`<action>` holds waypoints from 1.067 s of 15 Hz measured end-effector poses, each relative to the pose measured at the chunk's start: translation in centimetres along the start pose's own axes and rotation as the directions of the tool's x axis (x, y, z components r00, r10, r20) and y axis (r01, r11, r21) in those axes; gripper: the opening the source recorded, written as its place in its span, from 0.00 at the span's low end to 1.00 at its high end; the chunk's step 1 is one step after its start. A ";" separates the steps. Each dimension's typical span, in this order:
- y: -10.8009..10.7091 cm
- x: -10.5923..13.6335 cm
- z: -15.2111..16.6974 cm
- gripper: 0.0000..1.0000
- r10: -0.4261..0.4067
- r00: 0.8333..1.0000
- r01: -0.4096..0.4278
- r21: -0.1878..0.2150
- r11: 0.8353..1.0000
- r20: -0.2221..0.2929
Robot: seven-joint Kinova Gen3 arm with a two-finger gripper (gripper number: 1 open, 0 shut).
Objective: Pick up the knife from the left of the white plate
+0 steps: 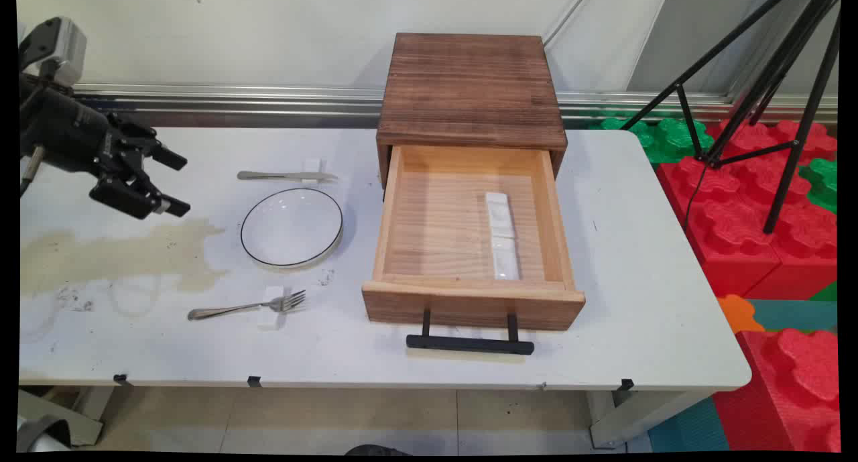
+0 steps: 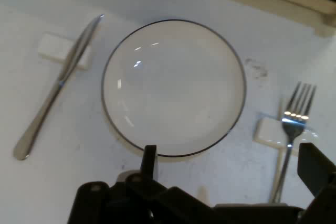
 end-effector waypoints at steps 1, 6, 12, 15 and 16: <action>-0.2 0.2 0.1 1.00 -0.005 1.000 0.005 0.011 1.000 0.008; -2.4 2.0 1.1 1.00 -0.005 0.998 0.000 0.082 0.997 0.055; -6.3 4.3 4.3 1.00 0.057 0.989 -0.074 0.121 0.990 0.139; -8.5 5.6 6.4 1.00 0.104 0.977 -0.127 0.119 0.985 0.184; -9.3 6.0 7.3 1.00 0.118 0.973 -0.142 0.114 0.983 0.198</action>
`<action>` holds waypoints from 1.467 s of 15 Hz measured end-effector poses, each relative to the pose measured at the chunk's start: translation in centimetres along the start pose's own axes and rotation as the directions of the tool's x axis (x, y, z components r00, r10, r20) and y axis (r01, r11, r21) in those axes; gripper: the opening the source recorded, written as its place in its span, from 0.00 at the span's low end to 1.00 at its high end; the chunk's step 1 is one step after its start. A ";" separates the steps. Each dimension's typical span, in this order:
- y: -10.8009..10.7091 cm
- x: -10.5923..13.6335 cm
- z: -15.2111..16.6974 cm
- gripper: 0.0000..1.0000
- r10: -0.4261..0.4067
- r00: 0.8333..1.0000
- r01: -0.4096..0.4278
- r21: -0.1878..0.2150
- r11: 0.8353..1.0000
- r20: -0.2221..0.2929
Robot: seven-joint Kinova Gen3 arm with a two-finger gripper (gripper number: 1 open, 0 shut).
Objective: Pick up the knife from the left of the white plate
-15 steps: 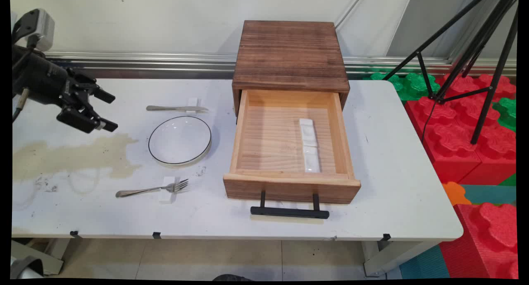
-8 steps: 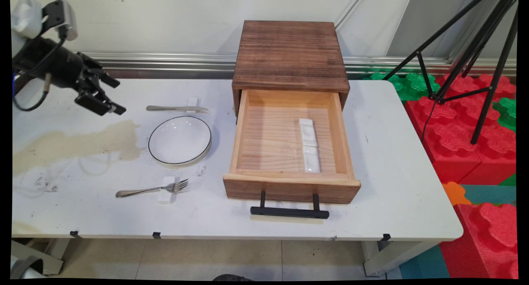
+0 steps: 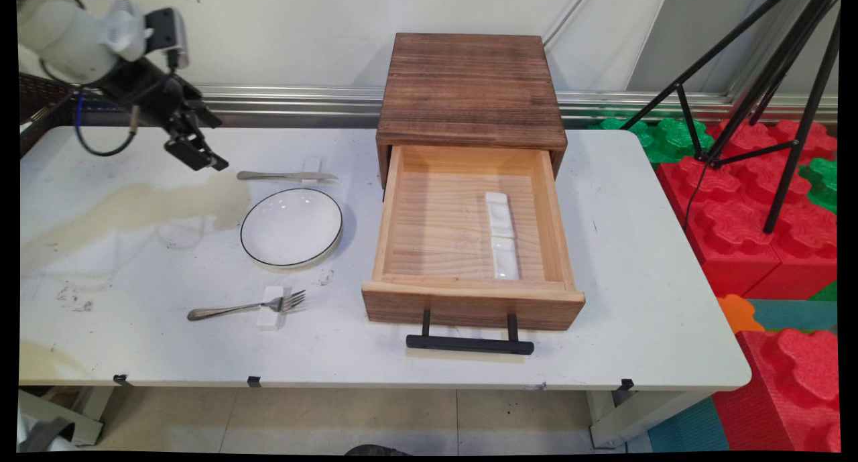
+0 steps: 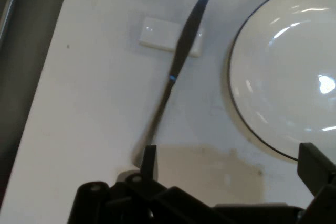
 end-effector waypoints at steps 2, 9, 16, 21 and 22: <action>-1.2 0.8 1.6 1.00 0.027 0.999 -0.027 -0.009 1.000 0.019; -5.0 3.7 7.8 1.00 0.129 0.990 -0.126 -0.064 0.990 0.059; -7.3 5.0 12.6 1.00 0.204 0.976 -0.194 -0.125 0.973 0.077; -8.1 5.5 15.4 1.00 0.232 0.969 -0.216 -0.171 0.961 0.080; -8.3 5.6 15.8 1.00 0.234 0.969 -0.218 -0.175 0.960 0.080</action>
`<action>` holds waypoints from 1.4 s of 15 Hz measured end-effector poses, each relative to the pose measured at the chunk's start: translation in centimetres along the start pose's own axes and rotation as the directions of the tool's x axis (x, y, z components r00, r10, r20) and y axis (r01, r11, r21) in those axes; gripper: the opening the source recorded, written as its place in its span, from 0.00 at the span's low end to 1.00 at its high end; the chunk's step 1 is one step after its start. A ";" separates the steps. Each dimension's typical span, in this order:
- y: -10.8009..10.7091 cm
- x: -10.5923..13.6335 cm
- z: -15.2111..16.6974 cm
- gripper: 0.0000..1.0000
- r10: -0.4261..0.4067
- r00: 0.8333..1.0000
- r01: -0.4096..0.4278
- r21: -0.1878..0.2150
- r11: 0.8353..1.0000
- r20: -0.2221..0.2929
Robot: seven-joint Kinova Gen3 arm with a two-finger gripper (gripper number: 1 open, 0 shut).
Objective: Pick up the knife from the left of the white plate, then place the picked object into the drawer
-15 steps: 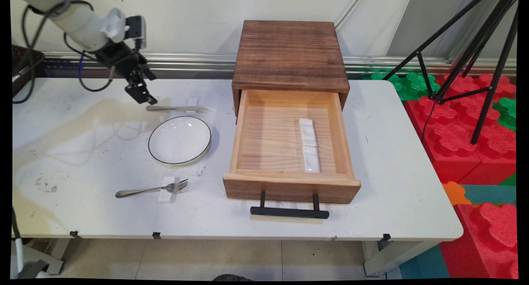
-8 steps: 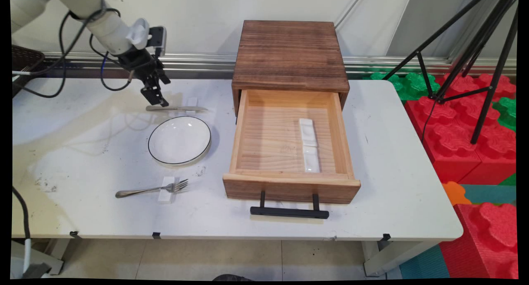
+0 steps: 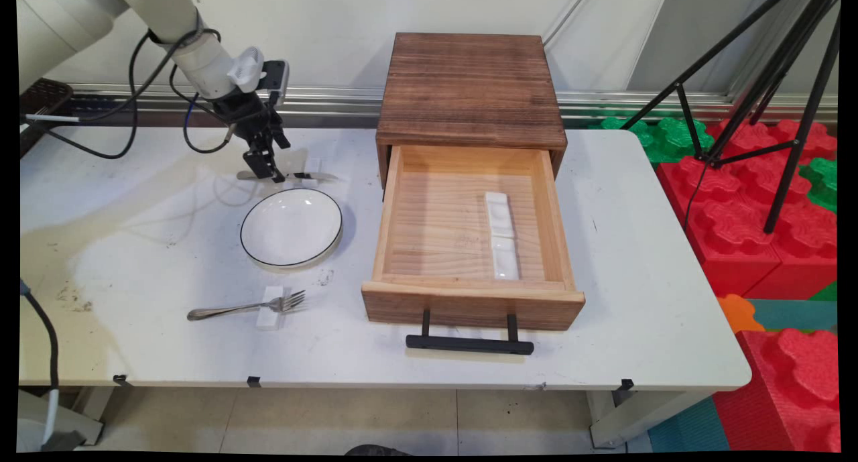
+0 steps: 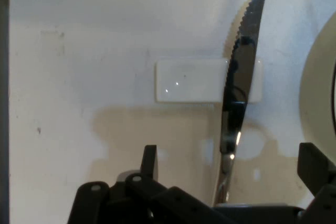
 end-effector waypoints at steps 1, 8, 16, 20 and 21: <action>-0.3 0.1 0.4 1.00 0.002 1.000 -0.002 -0.003 1.000 0.000; -0.8 0.0 2.0 1.00 0.004 1.000 -0.004 -0.036 0.999 0.008; -0.7 -0.1 2.5 0.00 0.010 1.000 -0.010 -0.053 0.999 0.010; -0.6 -0.4 2.4 0.00 0.021 1.000 -0.020 -0.051 0.999 0.011; -0.6 -0.5 2.3 0.00 0.019 1.000 -0.018 -0.048 0.999 0.012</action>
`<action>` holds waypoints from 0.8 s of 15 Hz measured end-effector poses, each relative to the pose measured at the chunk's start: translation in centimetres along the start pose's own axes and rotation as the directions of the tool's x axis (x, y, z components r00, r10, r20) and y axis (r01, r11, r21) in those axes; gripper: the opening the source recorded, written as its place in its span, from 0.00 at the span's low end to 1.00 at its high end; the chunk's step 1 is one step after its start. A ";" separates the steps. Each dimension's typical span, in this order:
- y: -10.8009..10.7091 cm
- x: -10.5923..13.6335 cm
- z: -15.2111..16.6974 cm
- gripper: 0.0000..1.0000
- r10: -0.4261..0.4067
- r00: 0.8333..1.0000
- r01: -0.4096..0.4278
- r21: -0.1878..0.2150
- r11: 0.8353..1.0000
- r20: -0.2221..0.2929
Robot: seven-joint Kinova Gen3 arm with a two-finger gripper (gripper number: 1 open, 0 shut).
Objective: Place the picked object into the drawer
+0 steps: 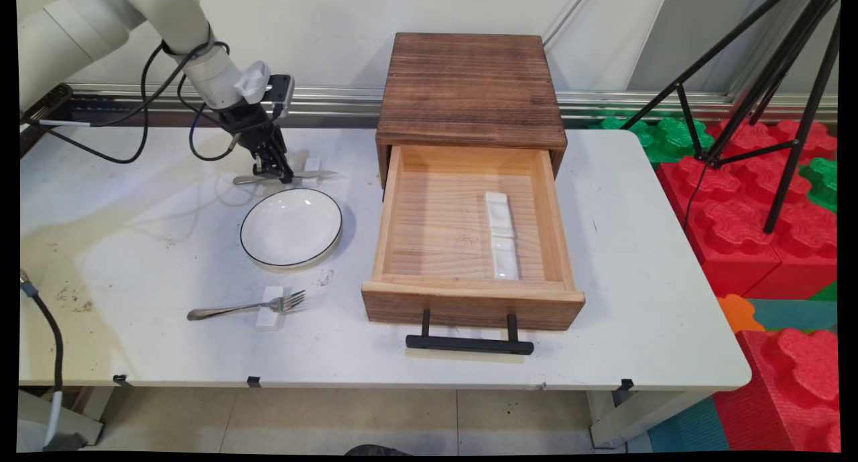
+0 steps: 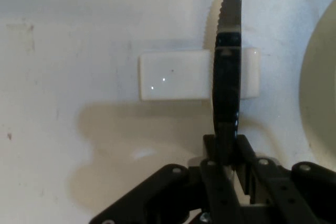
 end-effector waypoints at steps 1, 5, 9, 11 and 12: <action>0.0 -0.1 -0.1 0.00 -0.004 1.000 0.004 0.004 1.000 0.000; 0.2 -0.3 -1.5 0.00 -0.050 0.999 0.050 0.038 0.998 -0.010; 0.9 -0.7 -4.5 0.00 -0.146 0.989 0.149 0.094 0.984 -0.041; 1.5 -0.7 -6.7 0.00 -0.198 0.977 0.207 0.132 0.969 -0.074; 1.7 -0.5 -7.7 0.00 -0.218 0.972 0.230 0.147 0.962 -0.091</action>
